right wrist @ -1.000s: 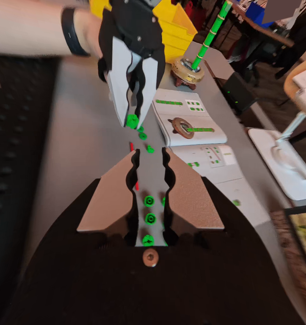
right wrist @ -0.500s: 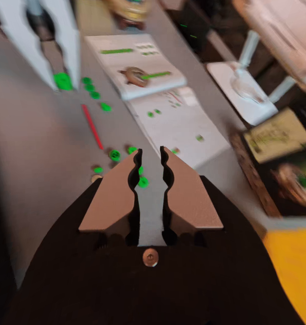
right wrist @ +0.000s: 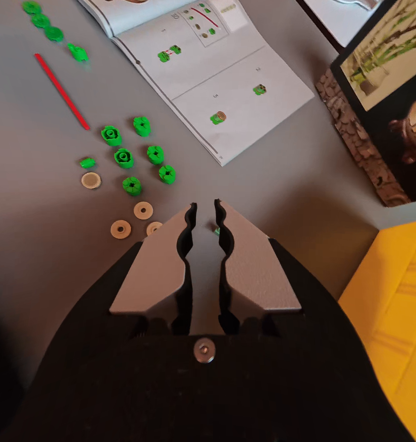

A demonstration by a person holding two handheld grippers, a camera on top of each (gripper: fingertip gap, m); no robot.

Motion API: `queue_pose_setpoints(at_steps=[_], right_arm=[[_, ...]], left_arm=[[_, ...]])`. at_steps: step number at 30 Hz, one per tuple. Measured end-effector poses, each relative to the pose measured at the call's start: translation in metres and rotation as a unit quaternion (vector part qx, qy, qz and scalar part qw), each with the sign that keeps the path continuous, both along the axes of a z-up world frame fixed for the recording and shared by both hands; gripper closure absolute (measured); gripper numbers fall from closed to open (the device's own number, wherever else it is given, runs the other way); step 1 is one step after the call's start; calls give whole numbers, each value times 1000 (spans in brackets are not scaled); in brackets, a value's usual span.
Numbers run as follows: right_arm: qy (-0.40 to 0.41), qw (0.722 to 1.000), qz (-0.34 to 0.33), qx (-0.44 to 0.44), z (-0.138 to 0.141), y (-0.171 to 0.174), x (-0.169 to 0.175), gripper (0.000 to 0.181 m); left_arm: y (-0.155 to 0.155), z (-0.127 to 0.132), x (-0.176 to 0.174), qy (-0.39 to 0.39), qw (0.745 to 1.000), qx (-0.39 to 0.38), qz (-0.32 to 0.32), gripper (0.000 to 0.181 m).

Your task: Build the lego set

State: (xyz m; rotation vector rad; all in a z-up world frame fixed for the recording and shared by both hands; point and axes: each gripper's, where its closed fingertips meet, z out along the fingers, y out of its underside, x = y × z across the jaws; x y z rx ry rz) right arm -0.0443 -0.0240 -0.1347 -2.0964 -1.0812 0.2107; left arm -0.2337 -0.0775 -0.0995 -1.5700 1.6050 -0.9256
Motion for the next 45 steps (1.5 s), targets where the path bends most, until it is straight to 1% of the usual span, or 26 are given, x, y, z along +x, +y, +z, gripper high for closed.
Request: queue_pose_setpoints(at_steps=[3,7,11,13,15,18,21,23,26,28,30,32,33,34,36,40,42,45], right_arm=[[3,999,34,1,0,-4,-15,165],[9,996,89,3,5,-11,-46,165],[-1,988,151,-22,-1,-29,-79,165],[-23,986,164,-22,-6,-32,-86,164],[-20,984,177,-21,-5,-35,-97,164],[16,980,196,-10,7,-31,-132,165],[3,977,214,-2,10,-19,-169,165],[-10,983,183,-11,5,-3,-188,166],[-13,991,115,-67,-9,7,-207,164],[-17,993,79,-86,-15,3,-210,160],[-13,997,35,-61,-14,5,-207,160],[15,997,2,-72,-13,2,-210,155],[34,996,-6,-86,-14,0,-215,153],[41,995,-13,-94,-15,-2,-217,147],[21,995,-32,-90,-20,2,-213,144],[20,995,-55,-84,-25,8,-209,148],[20,993,-58,-98,-30,6,-209,154],[24,992,-59,-112,-35,2,-210,156]], left_arm=[[1,0,-1,2,1000,1,3,167],[5,4,-6,-3,1000,5,11,167],[12,14,-15,-13,999,18,29,167],[19,20,-24,-14,998,34,46,167],[28,30,-37,-22,996,51,69,167],[44,49,-59,-55,990,64,114,167],[57,59,-76,-81,984,59,144,167],[63,58,-82,-87,982,53,156,167],[68,53,-84,-79,981,52,168,167],[70,51,-85,-71,981,56,174,167],[70,52,-85,-71,980,55,175,167],[69,52,-84,-72,981,53,174,167],[68,52,-83,-73,981,50,171,167],[67,52,-82,-76,982,47,168,167],[67,52,-82,-80,982,45,167,167],[67,54,-82,-85,981,40,168,167],[66,55,-82,-87,981,39,168,167],[64,55,-81,-87,983,33,161,167]])
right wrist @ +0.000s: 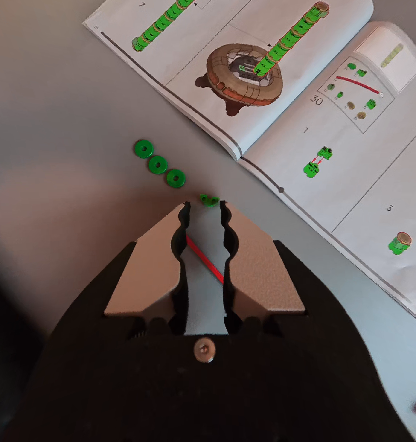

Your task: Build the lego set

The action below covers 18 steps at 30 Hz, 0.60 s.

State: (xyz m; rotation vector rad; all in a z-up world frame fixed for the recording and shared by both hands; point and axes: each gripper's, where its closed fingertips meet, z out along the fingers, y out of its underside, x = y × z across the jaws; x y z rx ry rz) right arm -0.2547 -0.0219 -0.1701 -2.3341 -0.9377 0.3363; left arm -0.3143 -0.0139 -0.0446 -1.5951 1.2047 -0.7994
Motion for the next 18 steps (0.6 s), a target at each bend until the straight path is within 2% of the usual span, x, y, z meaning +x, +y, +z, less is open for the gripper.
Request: queue_pose_setpoints(at_steps=[14,18], right_arm=[[2,1000,5,7,-1,5,-2,166],[33,999,3,23,13,12,9,166]], left_arm=[[-3,-5,4,12,1000,-3,-8,167],[-3,-7,4,16,1000,-4,-8,167]])
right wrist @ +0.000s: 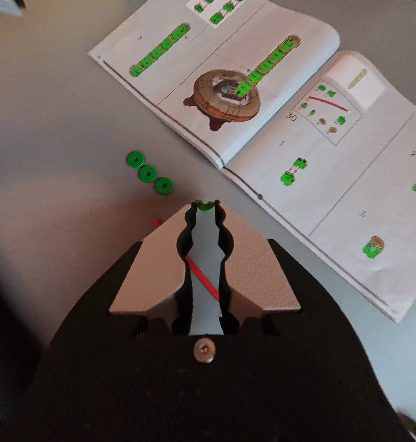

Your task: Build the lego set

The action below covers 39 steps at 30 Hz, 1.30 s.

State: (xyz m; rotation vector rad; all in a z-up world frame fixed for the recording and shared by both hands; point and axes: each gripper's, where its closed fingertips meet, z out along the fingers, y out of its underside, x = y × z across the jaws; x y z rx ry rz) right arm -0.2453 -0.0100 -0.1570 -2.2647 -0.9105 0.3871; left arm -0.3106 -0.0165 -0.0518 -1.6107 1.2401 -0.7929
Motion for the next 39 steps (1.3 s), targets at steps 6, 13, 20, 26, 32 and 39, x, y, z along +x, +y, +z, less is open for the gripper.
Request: queue_pose_setpoints(at_steps=[6,13,20,26,32,39], right_arm=[[72,995,46,60,64,18,34,166],[155,921,339,113,174,-23,6,166],[85,880,454,115,134,-40,-26,166],[60,874,474,88,111,-41,-27,166],[44,875,479,57,99,-43,-23,166],[40,878,474,50,94,-43,-25,167]], left_arm=[[-4,-10,6,6,1000,-18,-23,167],[-20,-24,30,-4,994,-62,-84,167],[-27,-28,44,-7,993,-39,-107,167],[-35,-27,47,5,992,11,-129,167],[-36,-30,50,10,991,11,-131,167],[-36,-29,49,20,992,24,-126,167]])
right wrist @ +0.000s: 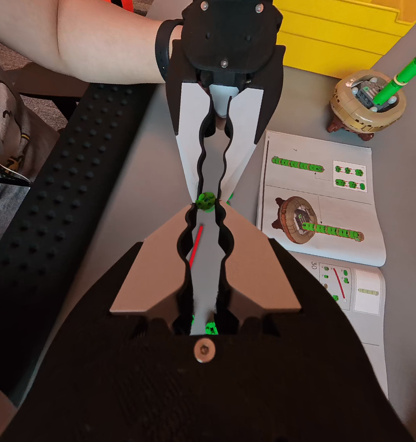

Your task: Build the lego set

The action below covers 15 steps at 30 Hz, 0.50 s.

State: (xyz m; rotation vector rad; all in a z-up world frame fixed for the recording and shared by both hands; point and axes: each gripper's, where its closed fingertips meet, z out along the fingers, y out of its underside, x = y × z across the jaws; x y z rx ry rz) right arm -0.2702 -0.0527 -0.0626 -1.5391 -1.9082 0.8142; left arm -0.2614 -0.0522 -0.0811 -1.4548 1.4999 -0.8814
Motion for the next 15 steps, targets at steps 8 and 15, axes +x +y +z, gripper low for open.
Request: queue_pose_setpoints(at_steps=[8,15], right_arm=[[-15,1000,0,7,-5,-1,-3,167],[-19,1000,2,10,-7,-1,-3,167]], left_arm=[[0,-3,0,10,1000,-3,1,167],[-1,-5,0,19,1000,0,0,167]])
